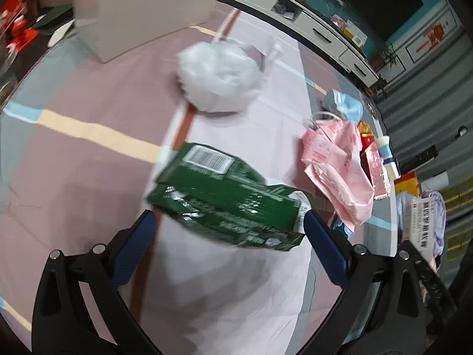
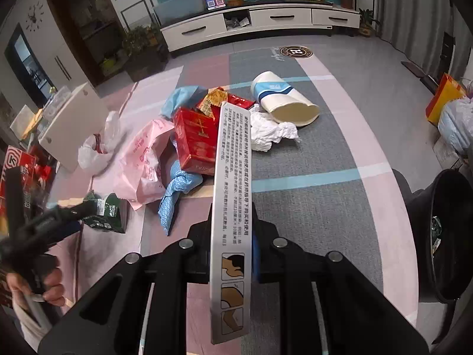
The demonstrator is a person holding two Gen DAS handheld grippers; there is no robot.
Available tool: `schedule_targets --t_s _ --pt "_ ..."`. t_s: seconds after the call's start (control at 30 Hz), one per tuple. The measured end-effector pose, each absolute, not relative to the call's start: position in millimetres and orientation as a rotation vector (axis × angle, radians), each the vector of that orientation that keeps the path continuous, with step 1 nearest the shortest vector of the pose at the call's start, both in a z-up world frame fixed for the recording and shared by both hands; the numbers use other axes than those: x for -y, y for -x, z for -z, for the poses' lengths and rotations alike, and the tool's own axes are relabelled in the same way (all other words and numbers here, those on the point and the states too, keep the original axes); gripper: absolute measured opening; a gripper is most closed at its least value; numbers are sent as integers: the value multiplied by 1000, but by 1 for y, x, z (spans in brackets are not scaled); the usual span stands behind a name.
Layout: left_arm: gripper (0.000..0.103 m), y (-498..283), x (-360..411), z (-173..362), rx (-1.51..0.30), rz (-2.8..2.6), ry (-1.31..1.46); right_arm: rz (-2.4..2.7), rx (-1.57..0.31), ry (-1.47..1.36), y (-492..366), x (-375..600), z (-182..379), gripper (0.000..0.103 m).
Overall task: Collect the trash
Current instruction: 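Close the left tool on the green packet and lift it, then carry the green packet and white box to the black bin, open the right tool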
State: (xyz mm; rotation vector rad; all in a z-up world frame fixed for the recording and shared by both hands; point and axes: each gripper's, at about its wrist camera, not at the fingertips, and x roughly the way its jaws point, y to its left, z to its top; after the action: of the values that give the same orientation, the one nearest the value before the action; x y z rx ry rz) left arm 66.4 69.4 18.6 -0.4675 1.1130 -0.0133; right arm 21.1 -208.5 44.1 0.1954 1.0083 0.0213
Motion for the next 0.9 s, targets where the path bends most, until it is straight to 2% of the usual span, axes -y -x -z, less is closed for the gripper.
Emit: schedule_targets --t_s 0.2,0.27,0.3,0.33,0.37,0.47,0.63,0.9 --pt "98 -71 -40 -15 -1053 -26 299 -24 -979 -207 -17 214 -54 20" --pt "75 -70 -31 -13 -1027 -95 192 -23 -974 -204 -16 214 -55 20" --pt "48 -70 -26 -13 -1012 -142 124 -22 -974 -203 -16 215 -55 20" --pt "36 -69 -22 -13 -991 -160 78 -23 -976 -204 -17 215 -55 20" --pt "34 -68 -22 -13 -979 -145 84 -26 -979 -206 -17 215 -55 20" --pt "15 -67 -27 -14 -961 -147 102 -30 -982 -212 -15 216 -56 20" --pt "9 -60 -38 -18 -967 -124 205 -37 -954 -210 -10 218 -65 20" --pt "9 -26 -13 -67 -861 -56 206 -51 -896 -251 -3 231 -89 20"
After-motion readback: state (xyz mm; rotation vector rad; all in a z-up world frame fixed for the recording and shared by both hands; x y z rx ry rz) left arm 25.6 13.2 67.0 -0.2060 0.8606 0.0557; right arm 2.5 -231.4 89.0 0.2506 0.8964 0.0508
